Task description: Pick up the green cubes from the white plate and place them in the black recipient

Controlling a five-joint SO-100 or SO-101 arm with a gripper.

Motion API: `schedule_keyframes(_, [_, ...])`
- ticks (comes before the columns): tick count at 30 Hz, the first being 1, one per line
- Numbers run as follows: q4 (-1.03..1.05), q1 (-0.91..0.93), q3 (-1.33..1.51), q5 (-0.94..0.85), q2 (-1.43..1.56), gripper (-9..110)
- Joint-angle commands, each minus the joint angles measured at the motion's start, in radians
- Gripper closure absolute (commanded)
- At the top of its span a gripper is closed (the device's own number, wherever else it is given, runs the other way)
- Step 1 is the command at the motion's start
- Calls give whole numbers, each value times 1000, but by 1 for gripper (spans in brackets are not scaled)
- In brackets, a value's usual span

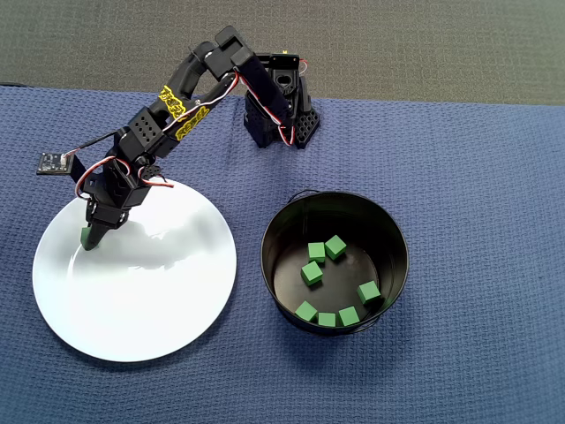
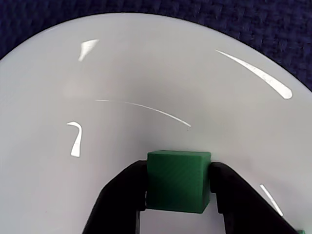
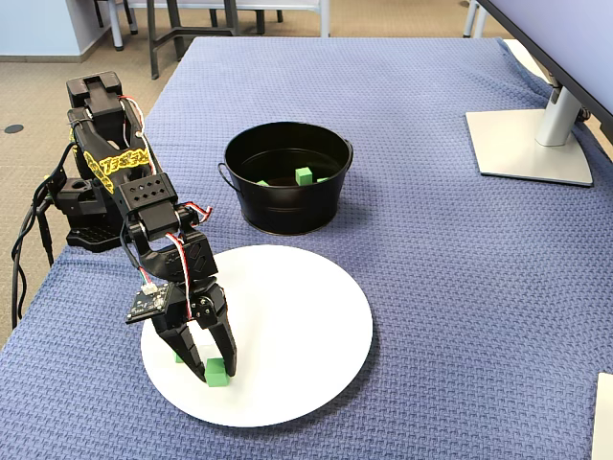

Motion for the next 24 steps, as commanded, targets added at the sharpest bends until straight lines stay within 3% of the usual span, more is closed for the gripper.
schedule_keyframes(1, [-28, 3, -55, 18, 18, 99])
schedule_keyframes(11, [-3, 6, -64, 69, 57, 101])
schedule_keyframes(16, [318, 12, -279, 175, 132, 101])
schedule_keyframes(24, [365, -44, -143, 232, 377, 101])
